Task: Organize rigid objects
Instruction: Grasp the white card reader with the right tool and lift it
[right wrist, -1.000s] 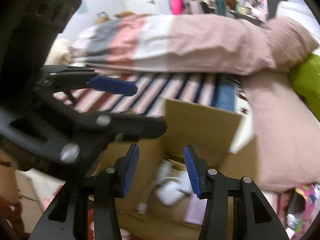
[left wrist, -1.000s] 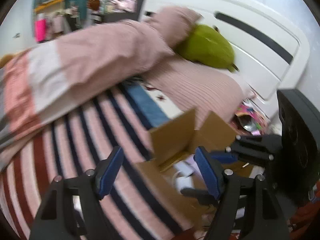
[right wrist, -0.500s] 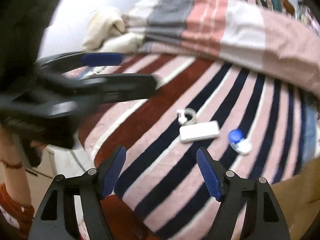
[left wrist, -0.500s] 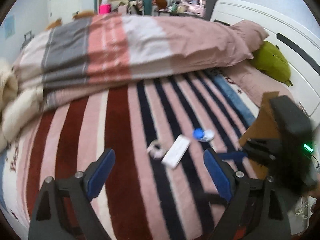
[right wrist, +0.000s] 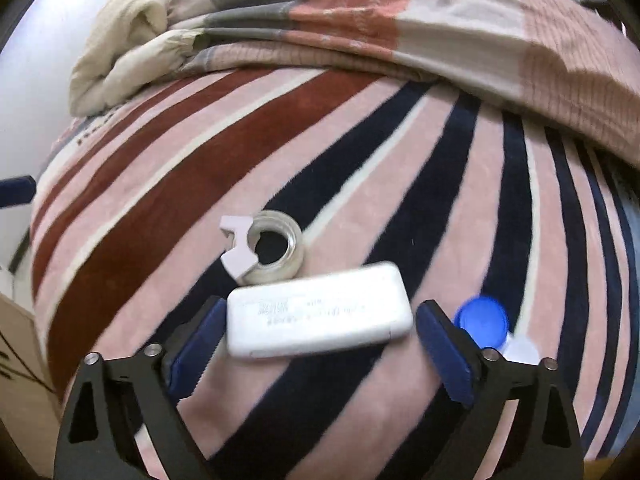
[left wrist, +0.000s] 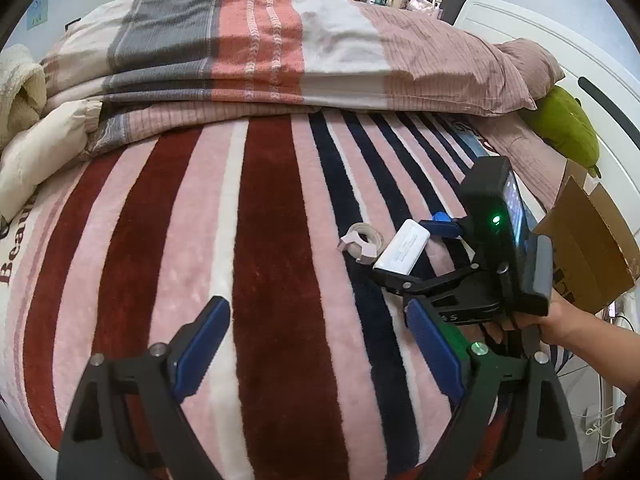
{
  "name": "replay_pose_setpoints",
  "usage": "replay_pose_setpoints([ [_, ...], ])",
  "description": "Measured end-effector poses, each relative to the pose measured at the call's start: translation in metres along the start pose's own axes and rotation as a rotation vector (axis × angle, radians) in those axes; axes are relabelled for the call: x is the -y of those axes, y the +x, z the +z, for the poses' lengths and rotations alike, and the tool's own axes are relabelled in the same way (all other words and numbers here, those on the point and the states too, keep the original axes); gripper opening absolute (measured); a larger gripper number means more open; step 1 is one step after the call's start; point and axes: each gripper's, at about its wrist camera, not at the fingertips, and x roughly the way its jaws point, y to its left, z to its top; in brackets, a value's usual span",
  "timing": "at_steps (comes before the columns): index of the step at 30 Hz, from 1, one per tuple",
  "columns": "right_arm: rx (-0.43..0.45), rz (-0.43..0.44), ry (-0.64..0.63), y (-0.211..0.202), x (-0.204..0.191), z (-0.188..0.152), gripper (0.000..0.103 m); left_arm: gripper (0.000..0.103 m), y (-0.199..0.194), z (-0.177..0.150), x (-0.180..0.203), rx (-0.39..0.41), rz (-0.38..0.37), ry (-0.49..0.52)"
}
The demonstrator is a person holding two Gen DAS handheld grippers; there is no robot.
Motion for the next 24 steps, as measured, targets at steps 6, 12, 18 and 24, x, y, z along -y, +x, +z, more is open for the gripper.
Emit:
replay_pose_setpoints([
  [6,0.012,0.014,-0.08,-0.004,-0.006,-0.001,0.086,0.088,0.0,0.001,0.003,-0.001,-0.016,0.0],
  [12,0.031,0.054,-0.153,-0.032,-0.016,-0.016,0.086,0.088,0.004,0.005,0.022,-0.029,-0.122,0.009],
  [18,0.122,0.144,-0.225,-0.102,-0.043,-0.017,0.086,0.071,-0.01,0.021,0.068,-0.037,-0.321,0.046],
  [24,0.231,0.132,-0.258,-0.177,-0.047,-0.017,0.085,0.034,-0.038,0.046,0.123,-0.005,-0.469,0.129],
])
